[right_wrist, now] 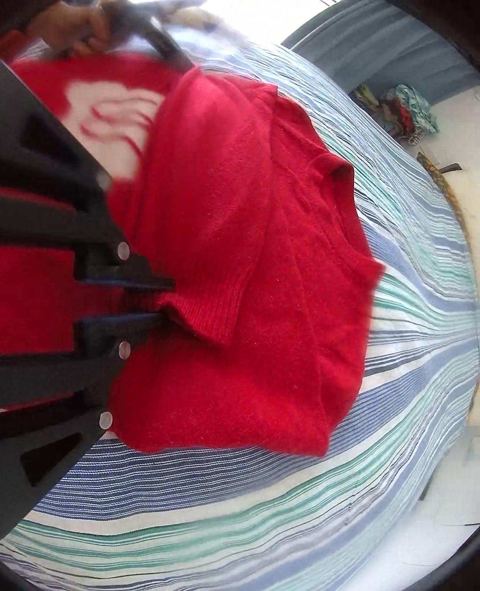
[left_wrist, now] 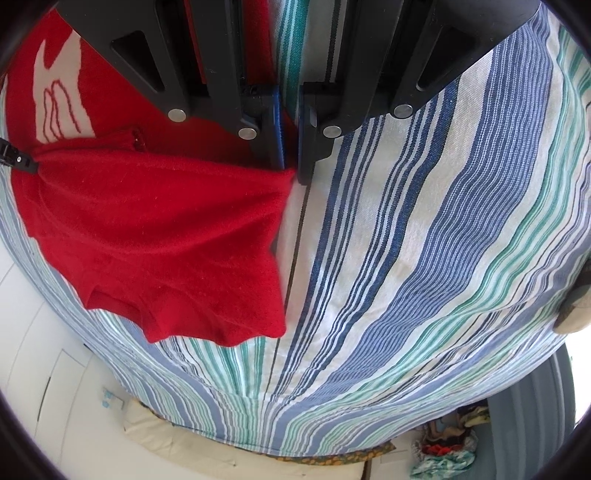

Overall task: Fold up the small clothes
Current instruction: 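Release the folded sleeve with the left gripper and lift both tools, then grasp the sweater hem with both grippers and lift it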

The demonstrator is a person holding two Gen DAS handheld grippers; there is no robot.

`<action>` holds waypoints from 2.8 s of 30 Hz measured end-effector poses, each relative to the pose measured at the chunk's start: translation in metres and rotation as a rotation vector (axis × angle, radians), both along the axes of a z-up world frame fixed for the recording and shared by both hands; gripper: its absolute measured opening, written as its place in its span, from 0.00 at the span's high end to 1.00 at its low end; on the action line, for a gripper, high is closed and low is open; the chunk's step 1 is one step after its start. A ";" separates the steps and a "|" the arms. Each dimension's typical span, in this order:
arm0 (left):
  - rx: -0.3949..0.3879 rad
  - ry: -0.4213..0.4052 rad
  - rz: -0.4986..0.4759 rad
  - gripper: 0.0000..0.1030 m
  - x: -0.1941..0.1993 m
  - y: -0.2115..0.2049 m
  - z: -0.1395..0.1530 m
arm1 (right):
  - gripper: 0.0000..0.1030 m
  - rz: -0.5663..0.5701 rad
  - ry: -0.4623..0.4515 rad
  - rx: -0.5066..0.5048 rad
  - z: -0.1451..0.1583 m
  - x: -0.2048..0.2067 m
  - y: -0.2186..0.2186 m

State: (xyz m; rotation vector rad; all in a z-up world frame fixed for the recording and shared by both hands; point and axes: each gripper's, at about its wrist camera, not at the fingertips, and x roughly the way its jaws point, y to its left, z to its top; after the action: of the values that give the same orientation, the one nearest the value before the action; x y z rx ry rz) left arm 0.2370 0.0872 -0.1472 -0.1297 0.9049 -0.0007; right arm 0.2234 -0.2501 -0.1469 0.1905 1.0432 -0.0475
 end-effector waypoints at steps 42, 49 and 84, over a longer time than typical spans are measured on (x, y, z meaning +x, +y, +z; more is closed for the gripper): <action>0.053 -0.057 -0.067 0.14 -0.135 -0.026 0.054 | 0.26 0.003 -0.161 -0.413 0.082 -0.116 0.013; 0.123 0.015 -0.187 0.13 -0.179 -0.072 0.030 | 0.26 0.062 -0.136 -0.385 0.064 -0.153 0.033; 0.077 0.139 -0.101 0.13 -0.249 -0.022 0.047 | 0.03 0.074 -0.004 -0.165 -0.001 -0.263 -0.011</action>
State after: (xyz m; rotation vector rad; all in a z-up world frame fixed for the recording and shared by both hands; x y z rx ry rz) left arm -0.0118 0.0648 -0.0998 -0.0122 1.0478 -0.0513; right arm -0.0398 -0.2611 -0.1474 0.0022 1.0362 -0.0655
